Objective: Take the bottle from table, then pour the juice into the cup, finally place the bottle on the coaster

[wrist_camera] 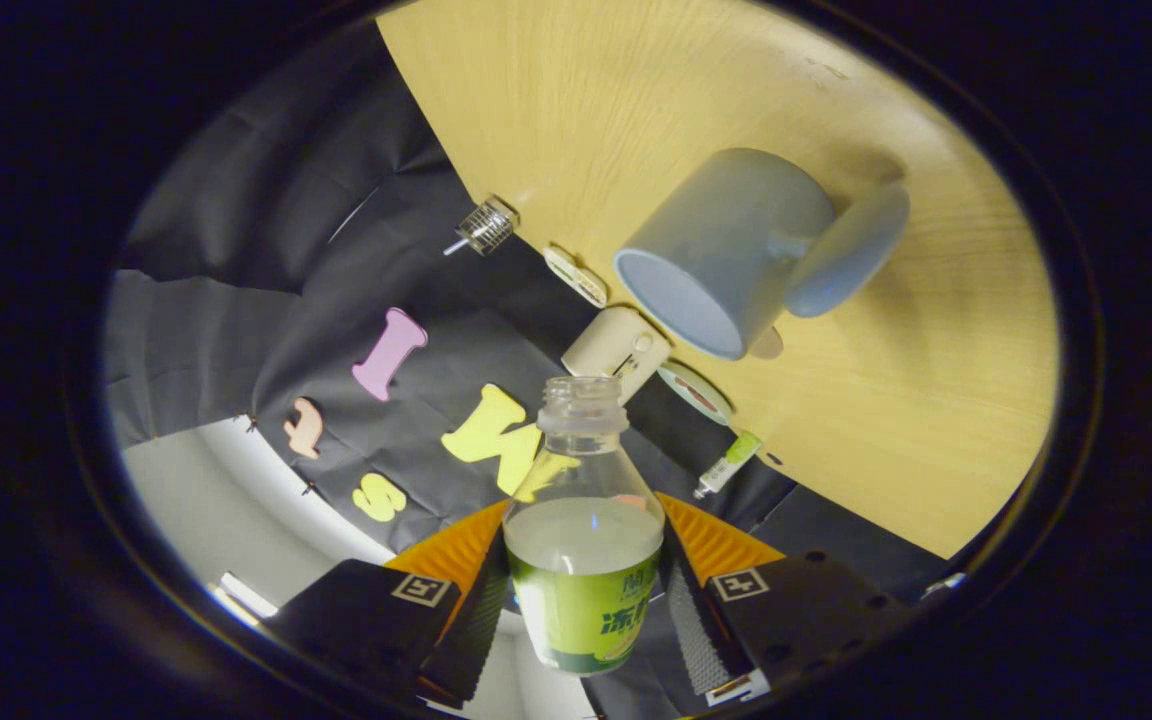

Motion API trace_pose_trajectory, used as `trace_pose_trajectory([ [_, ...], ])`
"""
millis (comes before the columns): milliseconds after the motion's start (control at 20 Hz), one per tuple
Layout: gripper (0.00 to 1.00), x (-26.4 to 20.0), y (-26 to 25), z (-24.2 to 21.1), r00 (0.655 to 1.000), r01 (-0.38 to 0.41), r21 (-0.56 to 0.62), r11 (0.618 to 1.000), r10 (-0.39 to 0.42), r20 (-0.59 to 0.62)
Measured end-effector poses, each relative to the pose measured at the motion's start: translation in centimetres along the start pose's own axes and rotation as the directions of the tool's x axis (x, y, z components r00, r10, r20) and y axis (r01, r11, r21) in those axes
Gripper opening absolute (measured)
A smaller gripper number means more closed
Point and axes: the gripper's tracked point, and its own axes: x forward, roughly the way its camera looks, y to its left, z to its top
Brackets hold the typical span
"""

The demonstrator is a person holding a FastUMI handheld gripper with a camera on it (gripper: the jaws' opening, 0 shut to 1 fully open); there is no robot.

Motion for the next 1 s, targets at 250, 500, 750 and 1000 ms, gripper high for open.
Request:
trace_pose_trajectory([
  [250, 0.79, 0.0, 0.1, 0.4, 1.0, 0.001, 0.002, 1.0, -0.001, 0.01],
  [500, 0.8, -0.3, -0.1, 0.3, 1.0, -0.006, 0.014, 1.0, 0.006, 0.005],
  [750, 0.79, 0.5, -0.2, -0.4, 1.0, -0.016, -0.166, 0.986, 0.02, 0.02],
  [1000, 0.79, 1.9, -1.2, -1.8, 1.0, -0.011, -0.506, 0.862, 0.019, 0.011],
])
